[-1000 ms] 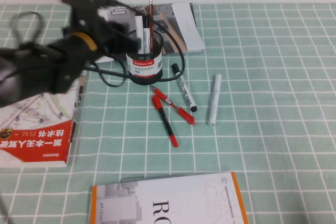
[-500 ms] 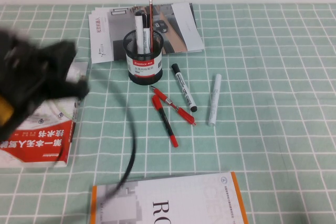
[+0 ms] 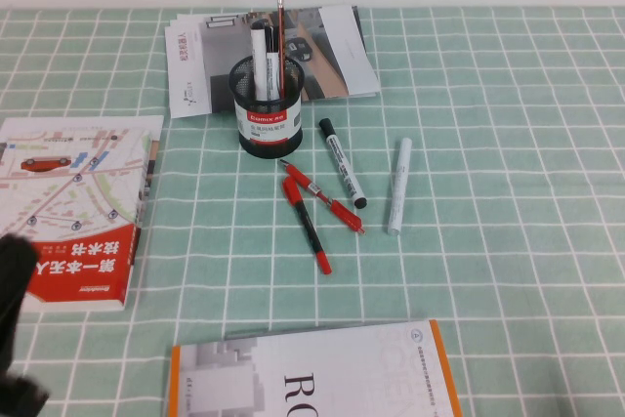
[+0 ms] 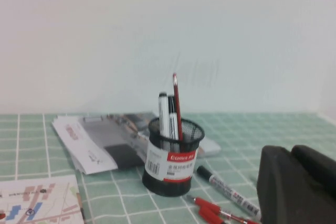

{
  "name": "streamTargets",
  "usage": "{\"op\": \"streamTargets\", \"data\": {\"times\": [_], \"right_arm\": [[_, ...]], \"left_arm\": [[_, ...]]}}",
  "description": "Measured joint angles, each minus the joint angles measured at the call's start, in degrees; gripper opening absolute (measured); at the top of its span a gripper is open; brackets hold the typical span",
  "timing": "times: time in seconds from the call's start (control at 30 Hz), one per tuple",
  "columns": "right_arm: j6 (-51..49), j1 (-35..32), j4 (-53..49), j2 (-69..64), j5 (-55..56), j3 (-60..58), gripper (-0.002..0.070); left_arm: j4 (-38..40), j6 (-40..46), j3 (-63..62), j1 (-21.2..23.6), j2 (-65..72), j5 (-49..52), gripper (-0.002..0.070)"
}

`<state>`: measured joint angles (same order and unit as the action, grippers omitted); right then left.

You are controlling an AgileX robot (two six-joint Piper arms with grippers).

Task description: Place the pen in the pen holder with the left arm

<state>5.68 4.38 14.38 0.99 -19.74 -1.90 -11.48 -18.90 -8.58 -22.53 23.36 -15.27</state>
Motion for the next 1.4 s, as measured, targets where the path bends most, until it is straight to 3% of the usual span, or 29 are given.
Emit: {"op": "streamTargets", "data": {"times": [0.17, 0.57, 0.67, 0.83, 1.03, 1.4], "right_arm": [[0.0, 0.0, 0.0, 0.0, 0.0, 0.0, -0.002], [0.0, 0.0, 0.0, 0.0, 0.0, 0.0, -0.002], [0.0, 0.0, 0.0, 0.0, 0.0, 0.0, -0.002], [0.0, 0.0, 0.0, 0.0, 0.0, 0.0, -0.002], [0.0, 0.0, 0.0, 0.0, 0.0, 0.0, -0.002], [0.0, 0.0, 0.0, 0.0, 0.0, 0.0, -0.002]], "left_arm": [[0.0, -0.78, 1.12, 0.0, -7.85, 9.99, 0.0], [0.63, -3.09, 1.46, 0.0, -9.98, 21.17, 0.0], [0.56, 0.97, 1.81, 0.24, -9.98, 22.45, 0.0], [8.07, 13.53, 3.64, 8.15, -12.27, 22.61, 0.0], [10.7, 16.45, 7.74, 16.63, -19.44, 22.67, 0.0], [16.18, 17.83, 10.07, 17.63, -23.89, 31.61, 0.0]]}}
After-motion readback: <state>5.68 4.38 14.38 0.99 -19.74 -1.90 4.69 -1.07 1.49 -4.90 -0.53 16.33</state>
